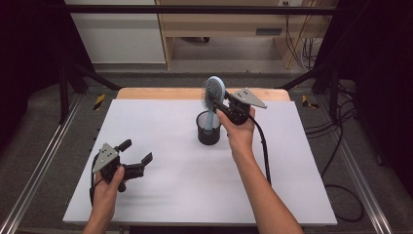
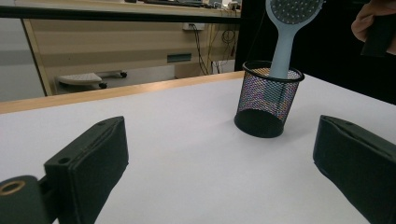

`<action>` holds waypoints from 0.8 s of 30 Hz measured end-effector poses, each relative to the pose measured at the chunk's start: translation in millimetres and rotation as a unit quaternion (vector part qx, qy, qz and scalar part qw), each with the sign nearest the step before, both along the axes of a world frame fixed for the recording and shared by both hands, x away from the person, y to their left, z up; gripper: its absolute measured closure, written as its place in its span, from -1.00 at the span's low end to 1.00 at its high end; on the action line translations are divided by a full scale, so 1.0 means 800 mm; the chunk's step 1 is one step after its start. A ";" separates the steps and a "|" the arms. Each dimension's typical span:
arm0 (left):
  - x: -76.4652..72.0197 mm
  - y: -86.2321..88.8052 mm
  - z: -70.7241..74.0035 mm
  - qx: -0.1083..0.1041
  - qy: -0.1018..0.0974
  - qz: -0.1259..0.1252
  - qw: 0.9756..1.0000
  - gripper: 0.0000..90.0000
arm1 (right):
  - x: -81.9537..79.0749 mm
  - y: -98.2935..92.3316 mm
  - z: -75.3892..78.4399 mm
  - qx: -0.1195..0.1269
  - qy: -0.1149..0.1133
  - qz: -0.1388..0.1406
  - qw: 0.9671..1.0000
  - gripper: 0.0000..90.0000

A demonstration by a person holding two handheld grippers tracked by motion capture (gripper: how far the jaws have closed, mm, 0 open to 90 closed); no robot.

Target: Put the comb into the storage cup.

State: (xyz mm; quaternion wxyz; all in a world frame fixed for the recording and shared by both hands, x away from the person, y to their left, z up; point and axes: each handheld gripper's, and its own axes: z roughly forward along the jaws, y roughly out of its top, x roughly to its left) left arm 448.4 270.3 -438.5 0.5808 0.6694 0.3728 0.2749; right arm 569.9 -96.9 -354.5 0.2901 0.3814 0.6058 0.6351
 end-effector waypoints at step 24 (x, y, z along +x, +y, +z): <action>0.000 0.001 0.000 -0.002 -0.002 0.000 1.000 -0.93 | 0.003 0.002 -0.022 0.009 0.020 0.000 1.000 0.20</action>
